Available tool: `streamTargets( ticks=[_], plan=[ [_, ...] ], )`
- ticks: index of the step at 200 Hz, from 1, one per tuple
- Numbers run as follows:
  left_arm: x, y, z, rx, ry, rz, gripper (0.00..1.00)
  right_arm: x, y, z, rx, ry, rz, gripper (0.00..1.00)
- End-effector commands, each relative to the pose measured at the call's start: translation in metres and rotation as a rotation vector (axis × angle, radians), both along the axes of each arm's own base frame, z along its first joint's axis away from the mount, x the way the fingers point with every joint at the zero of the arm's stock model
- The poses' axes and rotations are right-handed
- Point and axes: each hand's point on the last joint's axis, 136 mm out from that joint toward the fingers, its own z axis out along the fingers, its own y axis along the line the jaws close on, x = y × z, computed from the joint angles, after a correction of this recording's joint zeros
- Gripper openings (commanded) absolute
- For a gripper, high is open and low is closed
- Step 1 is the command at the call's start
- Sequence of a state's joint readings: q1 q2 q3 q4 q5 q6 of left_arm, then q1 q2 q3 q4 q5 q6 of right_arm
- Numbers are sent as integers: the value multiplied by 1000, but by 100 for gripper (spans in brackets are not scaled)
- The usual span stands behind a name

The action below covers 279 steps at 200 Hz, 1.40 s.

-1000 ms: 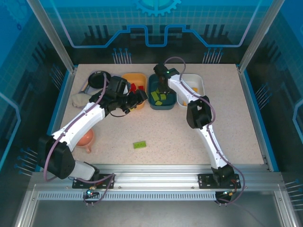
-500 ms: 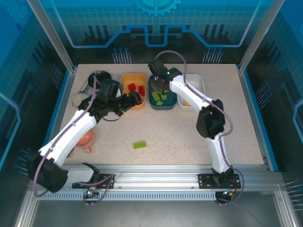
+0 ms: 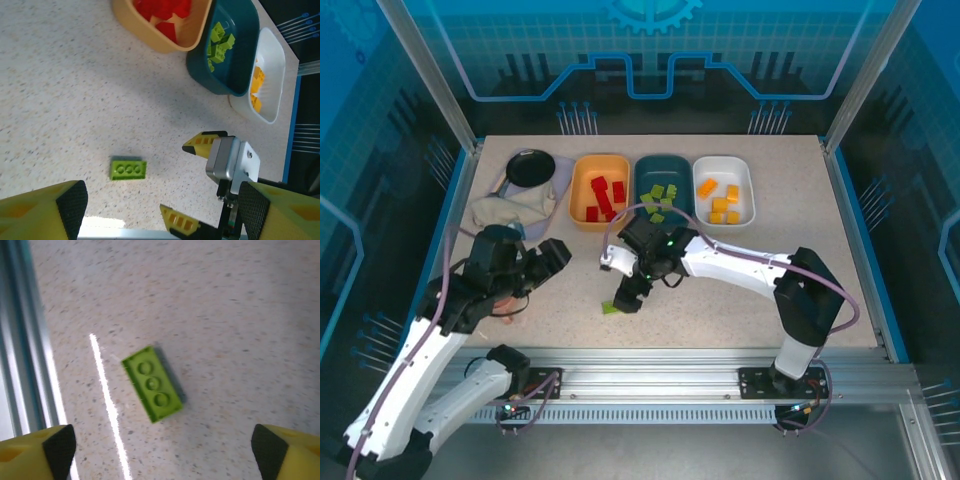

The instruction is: Sort the legos into containers by color

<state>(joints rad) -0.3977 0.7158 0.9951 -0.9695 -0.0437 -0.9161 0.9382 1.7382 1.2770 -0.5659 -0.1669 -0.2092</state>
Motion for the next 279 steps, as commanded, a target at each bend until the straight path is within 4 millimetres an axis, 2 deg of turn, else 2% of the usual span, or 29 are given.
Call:
streamTargets(
  ticks=[1,54,102,188,219,239,265,279],
  plan=[
    [-19,16,-16,31,70,61,82,-7,18,-7,3,-44,125,100],
    [-28,22,-14,19,60,85,82,-2,27,-49,-166,-78,137,100],
    [-31,24,-12,15,49,87,82,-1,30,-74,-267,-62,105,94],
    [-28,20,-11,0,41,77,81,11,14,-97,-381,-47,28,67],
    [-28,19,-14,-3,48,79,80,17,13,-99,-395,-64,-4,47],
    [-28,18,-17,-6,52,78,80,22,13,-95,-388,-79,-29,41],
    [-27,14,-24,-25,69,71,80,35,14,-77,-324,-70,-107,36],
    [-27,10,-31,-45,96,75,80,47,12,-56,-259,-60,-179,36]
  ],
)
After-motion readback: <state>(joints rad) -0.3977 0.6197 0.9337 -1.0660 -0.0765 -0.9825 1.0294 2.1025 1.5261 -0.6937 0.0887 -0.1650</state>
